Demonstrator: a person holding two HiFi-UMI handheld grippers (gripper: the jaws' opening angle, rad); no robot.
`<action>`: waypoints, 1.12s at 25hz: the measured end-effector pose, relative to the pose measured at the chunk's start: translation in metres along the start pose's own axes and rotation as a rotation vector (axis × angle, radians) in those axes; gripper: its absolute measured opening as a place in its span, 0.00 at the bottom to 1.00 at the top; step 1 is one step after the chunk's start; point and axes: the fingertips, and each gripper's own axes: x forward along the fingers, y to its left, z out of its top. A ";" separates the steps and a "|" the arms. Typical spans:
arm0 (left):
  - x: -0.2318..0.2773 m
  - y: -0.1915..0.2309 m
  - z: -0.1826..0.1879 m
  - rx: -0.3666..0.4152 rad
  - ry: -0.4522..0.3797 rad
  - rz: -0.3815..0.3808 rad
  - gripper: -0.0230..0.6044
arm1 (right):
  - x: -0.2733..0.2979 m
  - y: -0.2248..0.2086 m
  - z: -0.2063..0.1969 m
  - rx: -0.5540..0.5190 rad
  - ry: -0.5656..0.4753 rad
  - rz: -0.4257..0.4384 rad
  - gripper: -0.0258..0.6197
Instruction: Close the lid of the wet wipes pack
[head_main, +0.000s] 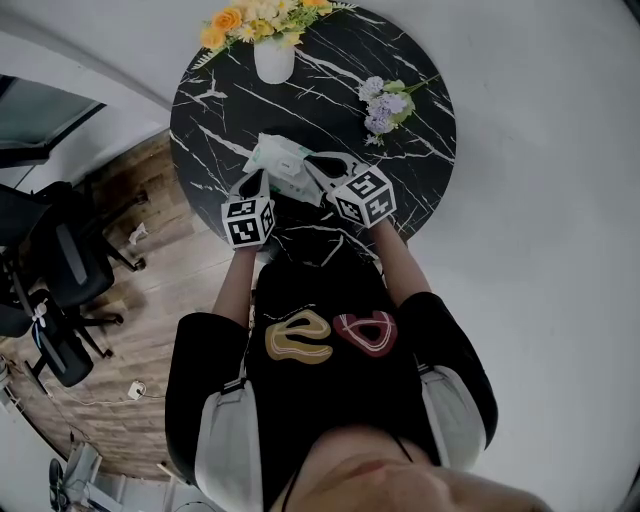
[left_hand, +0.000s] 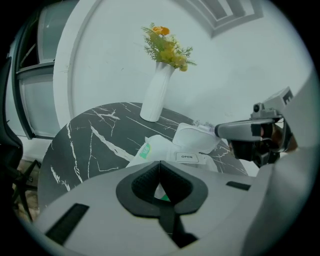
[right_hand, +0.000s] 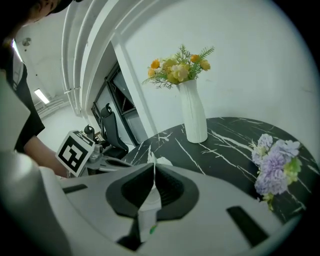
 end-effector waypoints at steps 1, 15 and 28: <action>0.000 0.000 0.000 0.001 0.000 -0.001 0.07 | 0.000 0.002 -0.001 -0.007 0.002 0.000 0.07; -0.001 -0.001 -0.001 -0.008 0.006 -0.025 0.07 | 0.003 0.019 -0.018 -0.063 0.034 -0.010 0.07; -0.002 -0.002 -0.001 0.008 0.009 -0.044 0.07 | 0.012 0.032 -0.033 -0.081 0.077 0.005 0.06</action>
